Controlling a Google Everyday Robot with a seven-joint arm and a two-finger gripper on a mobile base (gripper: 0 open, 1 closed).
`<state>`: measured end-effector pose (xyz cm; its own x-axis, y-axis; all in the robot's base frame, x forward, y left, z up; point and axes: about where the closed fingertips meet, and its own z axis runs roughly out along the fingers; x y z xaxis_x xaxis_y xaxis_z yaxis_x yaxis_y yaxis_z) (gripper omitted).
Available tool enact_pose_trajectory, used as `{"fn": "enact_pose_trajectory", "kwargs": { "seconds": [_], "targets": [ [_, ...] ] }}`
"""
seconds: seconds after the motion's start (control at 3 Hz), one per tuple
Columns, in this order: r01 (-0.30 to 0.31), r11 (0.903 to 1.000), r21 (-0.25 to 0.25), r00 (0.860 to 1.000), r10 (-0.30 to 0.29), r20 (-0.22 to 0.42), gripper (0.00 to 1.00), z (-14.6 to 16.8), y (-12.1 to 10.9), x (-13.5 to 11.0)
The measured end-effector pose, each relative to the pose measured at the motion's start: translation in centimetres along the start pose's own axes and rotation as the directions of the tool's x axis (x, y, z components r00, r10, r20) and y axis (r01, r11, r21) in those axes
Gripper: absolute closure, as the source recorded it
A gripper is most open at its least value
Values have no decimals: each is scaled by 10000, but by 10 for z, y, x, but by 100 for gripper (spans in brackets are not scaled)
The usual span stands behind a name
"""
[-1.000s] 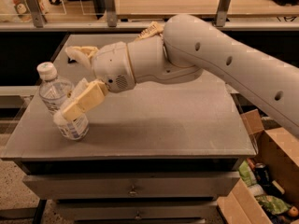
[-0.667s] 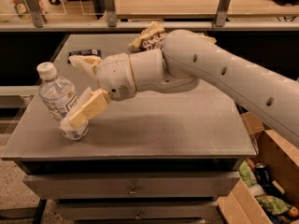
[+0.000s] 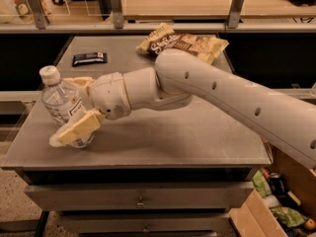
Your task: Pick blue plastic bottle
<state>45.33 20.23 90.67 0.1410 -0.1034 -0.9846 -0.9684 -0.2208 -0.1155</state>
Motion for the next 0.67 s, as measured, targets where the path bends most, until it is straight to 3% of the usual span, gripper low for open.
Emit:
{"fn": "enact_pose_trajectory", "kwargs": {
  "seconds": [0.33, 0.67],
  "targets": [
    [55, 9999, -125, 10000, -54, 32, 41, 7, 5, 5],
    [-40, 10000, 53, 9998, 39, 217, 64, 4, 9, 2]
  ]
}}
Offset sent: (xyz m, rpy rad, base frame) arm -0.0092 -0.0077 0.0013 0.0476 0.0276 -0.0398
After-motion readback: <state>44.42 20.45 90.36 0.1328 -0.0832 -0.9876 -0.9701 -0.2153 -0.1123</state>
